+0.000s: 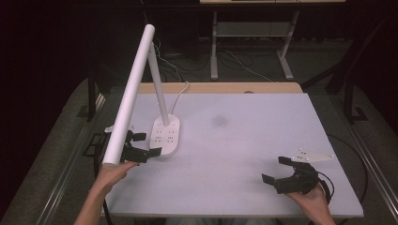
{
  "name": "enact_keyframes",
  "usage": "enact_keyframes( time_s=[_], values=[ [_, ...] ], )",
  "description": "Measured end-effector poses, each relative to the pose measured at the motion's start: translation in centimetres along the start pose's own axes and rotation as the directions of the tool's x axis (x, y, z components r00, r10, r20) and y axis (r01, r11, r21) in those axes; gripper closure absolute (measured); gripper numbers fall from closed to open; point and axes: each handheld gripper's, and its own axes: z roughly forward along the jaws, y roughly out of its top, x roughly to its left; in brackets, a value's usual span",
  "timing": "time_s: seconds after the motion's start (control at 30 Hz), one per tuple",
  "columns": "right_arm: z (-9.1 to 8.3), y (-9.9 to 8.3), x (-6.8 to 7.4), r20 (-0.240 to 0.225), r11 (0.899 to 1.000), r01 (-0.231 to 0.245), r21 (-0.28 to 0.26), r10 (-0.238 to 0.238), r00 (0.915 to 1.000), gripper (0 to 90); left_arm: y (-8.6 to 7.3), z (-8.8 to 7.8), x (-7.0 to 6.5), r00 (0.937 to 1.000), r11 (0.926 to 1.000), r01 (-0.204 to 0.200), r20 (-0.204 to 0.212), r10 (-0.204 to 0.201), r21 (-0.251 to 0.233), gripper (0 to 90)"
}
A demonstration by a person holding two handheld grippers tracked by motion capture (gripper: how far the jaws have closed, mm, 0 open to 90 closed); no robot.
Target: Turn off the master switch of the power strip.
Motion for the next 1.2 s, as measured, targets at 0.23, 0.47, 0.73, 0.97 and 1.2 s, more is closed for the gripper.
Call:
enact_keyframes(
  time_s=[0.23, 0.47, 0.73, 0.97, 1.2],
  values=[
    [0.0, 0.0, 0.0, 0.004, 1.000, 0.003, 0.001, -0.003, 1.0000, 0.1, 0.9, 0.0, 1.0, 0.9999, 0.9998, -0.001, -0.012, 0.001, 0.019, 0.6],
    [0.0, 0.0, -0.1, 0.004, 1.000, 0.002, 0.001, -0.002, 1.0000, 0.1, 1.8, -0.1, 2.0, 0.9996, 0.9998, 0.010, -0.026, -0.010, 0.019, 0.9],
    [0.0, -0.1, -0.1, 0.007, 1.000, 0.003, 0.002, -0.003, 1.0000, 0.1, 2.7, 0.1, 3.1, 0.9984, 0.9992, 0.025, -0.051, -0.023, 0.032, 1.2],
    [-0.1, -0.1, -0.1, 0.008, 1.000, 0.002, 0.003, -0.002, 1.0000, 0.1, 3.8, 0.4, 4.3, 0.9975, 0.9988, 0.018, -0.069, -0.014, 0.046, 1.9],
    [-0.1, -0.2, -0.2, 0.012, 1.000, 0.002, 0.002, -0.002, 0.9999, 0.1, 4.3, 1.2, 5.4, 0.9963, 0.9971, 0.034, -0.081, -0.029, 0.067, 2.3]
  ],
)
